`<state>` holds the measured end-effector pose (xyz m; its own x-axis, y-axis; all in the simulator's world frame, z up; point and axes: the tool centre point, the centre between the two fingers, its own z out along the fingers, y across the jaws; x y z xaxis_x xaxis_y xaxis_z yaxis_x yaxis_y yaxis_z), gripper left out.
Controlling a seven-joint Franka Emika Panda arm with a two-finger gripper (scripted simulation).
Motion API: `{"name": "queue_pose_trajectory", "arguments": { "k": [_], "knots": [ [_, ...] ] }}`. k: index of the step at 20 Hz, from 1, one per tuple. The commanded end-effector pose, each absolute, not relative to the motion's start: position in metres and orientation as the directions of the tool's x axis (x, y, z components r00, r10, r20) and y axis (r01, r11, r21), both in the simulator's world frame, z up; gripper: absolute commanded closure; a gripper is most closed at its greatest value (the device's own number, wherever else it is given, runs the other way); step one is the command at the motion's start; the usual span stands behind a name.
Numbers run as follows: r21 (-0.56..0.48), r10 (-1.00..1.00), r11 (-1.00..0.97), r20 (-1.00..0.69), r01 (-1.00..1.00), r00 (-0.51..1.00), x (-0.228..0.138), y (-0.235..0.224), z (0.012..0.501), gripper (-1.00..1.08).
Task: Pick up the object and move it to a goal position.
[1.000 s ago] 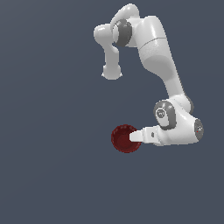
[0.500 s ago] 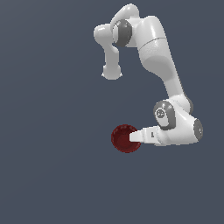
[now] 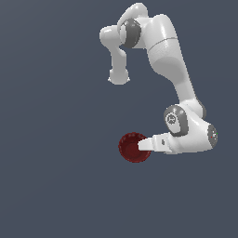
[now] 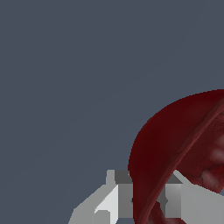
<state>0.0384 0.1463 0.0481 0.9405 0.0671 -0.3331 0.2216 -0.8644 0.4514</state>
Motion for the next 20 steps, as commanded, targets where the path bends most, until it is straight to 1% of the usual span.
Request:
{"name": "queue_pose_trajectory", "arguments": {
  "k": [1,9,20],
  "knots": [
    [0.450,0.088,-0.862,-0.318,0.232,0.944,0.042,0.149,0.058,1.08],
    [0.444,0.214,-0.843,-0.240,0.303,0.947,0.054,0.165,0.104,1.08],
    [0.451,0.466,-0.775,-0.066,0.443,0.882,0.061,0.195,0.207,1.08]
  ]
}}
